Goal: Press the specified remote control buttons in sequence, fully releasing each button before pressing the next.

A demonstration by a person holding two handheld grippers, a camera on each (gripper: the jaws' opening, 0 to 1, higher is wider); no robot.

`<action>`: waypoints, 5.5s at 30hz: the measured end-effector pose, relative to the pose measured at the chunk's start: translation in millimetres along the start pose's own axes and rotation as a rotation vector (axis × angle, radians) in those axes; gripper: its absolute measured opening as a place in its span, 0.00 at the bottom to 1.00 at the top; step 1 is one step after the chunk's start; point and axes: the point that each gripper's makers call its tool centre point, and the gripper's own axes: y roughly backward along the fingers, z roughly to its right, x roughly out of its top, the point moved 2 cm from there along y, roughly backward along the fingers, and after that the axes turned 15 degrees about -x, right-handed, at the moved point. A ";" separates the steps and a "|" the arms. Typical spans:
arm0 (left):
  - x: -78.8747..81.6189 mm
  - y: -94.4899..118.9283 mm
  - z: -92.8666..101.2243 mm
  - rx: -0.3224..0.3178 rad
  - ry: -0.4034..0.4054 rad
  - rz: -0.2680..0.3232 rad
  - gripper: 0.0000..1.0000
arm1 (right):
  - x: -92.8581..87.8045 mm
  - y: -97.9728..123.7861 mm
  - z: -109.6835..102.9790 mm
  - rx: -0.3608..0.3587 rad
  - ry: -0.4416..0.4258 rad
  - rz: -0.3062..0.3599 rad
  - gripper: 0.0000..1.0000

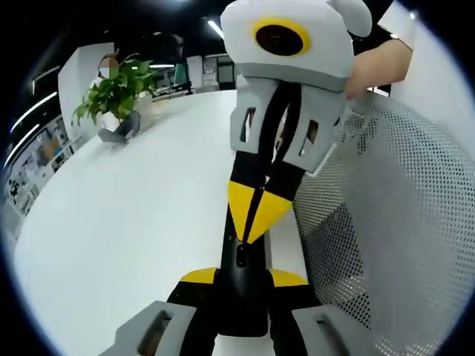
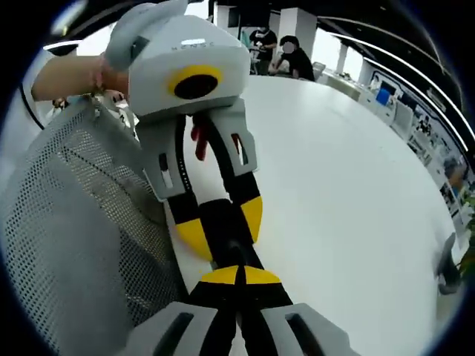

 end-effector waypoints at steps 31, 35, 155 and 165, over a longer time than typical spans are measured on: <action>-0.5 -2.7 -3.6 0.002 -0.021 0.068 0.24 | 4.1 -8.8 2.2 0.062 0.126 -0.102 0.00; -0.4 -2.1 -3.4 0.007 -0.024 0.066 0.24 | 5.3 -7.6 4.2 0.093 0.138 -0.090 0.00; 3.5 -13.0 -2.0 0.054 0.128 -0.129 0.25 | -24.5 -7.4 4.7 0.239 0.222 0.138 0.21; 6.3 -6.4 -2.7 0.129 0.282 -0.030 0.26 | -24.3 -7.6 4.5 0.237 0.207 0.134 0.21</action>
